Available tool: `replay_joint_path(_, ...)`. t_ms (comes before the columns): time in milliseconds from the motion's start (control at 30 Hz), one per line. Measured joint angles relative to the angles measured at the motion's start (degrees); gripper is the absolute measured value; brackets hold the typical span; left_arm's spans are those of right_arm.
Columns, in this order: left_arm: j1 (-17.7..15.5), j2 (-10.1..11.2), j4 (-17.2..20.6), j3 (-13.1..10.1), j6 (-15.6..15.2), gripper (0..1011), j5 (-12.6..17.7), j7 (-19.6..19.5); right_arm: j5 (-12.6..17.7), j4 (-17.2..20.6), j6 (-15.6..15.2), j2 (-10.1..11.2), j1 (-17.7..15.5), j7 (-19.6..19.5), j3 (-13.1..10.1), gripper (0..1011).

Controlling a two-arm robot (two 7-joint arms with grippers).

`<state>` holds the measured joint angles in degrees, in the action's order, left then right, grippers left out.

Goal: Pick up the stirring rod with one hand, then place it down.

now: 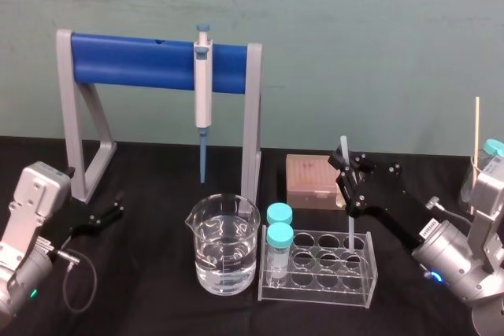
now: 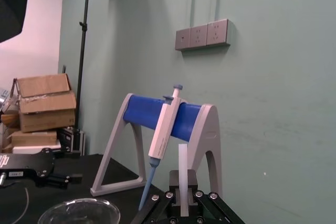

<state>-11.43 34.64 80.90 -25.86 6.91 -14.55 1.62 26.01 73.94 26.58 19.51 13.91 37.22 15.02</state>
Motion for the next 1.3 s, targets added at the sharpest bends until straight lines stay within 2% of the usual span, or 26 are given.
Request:
replay_joint_path(600, 0.0, 0.0, 0.0, 0.0, 0.0, 1000, 0.0, 0.0, -1.0, -5.5, -0.2, -0.1, 2.0, 0.4, 1.6, 67)
replay_joint_path(900, 0.0, 0.0, 0.0, 0.0, 0.0, 1000, 0.0, 0.0, -2.7, -6.1, -0.5, 0.1, 2.2, -0.8, 1.9, 67)
replay_joint_path(1300, 0.0, 0.0, 0.0, 0.0, 0.0, 1000, 0.0, 0.0, -2.5, -6.0, -0.4, 0.0, 2.2, -0.7, 1.9, 67)
